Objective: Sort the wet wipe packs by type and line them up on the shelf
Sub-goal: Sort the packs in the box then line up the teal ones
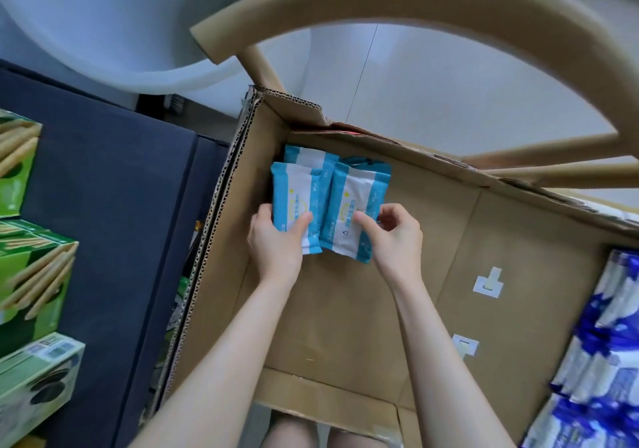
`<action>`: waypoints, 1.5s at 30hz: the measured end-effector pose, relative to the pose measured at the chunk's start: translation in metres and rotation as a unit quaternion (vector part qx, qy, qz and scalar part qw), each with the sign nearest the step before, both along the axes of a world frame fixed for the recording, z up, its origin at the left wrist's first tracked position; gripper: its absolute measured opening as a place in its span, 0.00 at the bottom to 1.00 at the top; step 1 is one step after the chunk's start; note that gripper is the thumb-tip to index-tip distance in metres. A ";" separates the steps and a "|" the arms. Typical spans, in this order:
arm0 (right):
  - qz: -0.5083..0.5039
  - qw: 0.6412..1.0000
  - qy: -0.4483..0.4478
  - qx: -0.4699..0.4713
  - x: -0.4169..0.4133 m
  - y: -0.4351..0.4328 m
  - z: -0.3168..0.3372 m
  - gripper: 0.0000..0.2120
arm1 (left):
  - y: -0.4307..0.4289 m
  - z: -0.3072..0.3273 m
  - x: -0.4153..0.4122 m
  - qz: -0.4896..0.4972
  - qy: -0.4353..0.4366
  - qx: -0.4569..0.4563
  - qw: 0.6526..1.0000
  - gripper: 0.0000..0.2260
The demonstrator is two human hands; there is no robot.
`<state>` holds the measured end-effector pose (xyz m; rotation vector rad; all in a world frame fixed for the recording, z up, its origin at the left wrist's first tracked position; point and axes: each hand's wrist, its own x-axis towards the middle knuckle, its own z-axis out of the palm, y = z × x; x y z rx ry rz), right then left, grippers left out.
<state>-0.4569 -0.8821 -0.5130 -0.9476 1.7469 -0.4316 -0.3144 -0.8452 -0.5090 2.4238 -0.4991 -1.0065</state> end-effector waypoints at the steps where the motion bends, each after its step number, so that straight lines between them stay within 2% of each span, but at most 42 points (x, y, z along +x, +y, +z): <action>1: -0.010 1.000 -0.011 -0.003 -0.001 0.002 0.009 0.09 | 0.003 0.008 0.000 0.027 0.036 -0.019 0.999 0.11; 4: -0.045 0.997 -0.054 -0.012 -0.008 0.014 0.038 0.08 | 0.017 0.037 -0.003 0.076 0.121 -0.077 0.987 0.08; 7: -0.072 0.992 -0.100 -0.012 -0.015 0.029 0.068 0.06 | 0.037 0.065 -0.007 0.076 0.167 -0.105 0.977 0.06; 10: -0.060 0.990 -0.123 -0.018 -0.027 0.049 0.099 0.07 | 0.064 0.095 -0.010 0.066 0.201 -0.126 0.969 0.08; 13: -0.046 0.990 -0.132 -0.028 -0.041 0.074 0.131 0.05 | 0.097 0.127 -0.017 0.046 0.190 -0.140 0.971 0.07; 16: -0.041 0.988 -0.148 -0.030 -0.055 0.103 0.160 0.03 | 0.129 0.155 -0.028 0.087 0.175 -0.159 0.968 0.09; 19: -0.025 0.985 -0.170 -0.028 -0.069 0.140 0.183 0.06 | 0.165 0.181 -0.043 0.125 0.160 -0.192 0.960 0.11; 27: 0.071 0.971 -0.226 -0.024 -0.096 0.234 0.229 0.07 | 0.299 0.251 -0.091 0.240 0.125 -0.297 0.916 0.02; 32: 0.184 0.936 -0.297 -0.030 -0.073 0.276 0.296 0.05 | 0.380 0.319 -0.083 0.261 0.011 -0.321 0.910 0.04; 35: 0.244 0.904 -0.350 -0.034 -0.041 0.302 0.340 0.06 | 0.423 0.365 -0.070 0.291 -0.070 -0.337 0.893 0.08; 37: 0.277 0.883 -0.378 -0.037 -0.019 0.322 0.369 0.08 | 0.455 0.387 -0.059 0.316 -0.106 -0.344 0.878 0.08; 39: 0.325 0.861 -0.388 -0.045 0.004 0.344 0.394 0.10 | 0.488 0.406 -0.048 0.327 -0.142 -0.348 0.867 0.06; 42: 0.389 0.826 -0.403 -0.060 0.040 0.380 0.427 0.13 | 0.536 0.438 -0.031 0.337 -0.187 -0.365 0.848 0.09; 45: 0.448 0.792 -0.410 -0.070 0.077 0.424 0.452 0.16 | 0.591 0.463 -0.009 0.327 -0.242 -0.353 0.843 0.05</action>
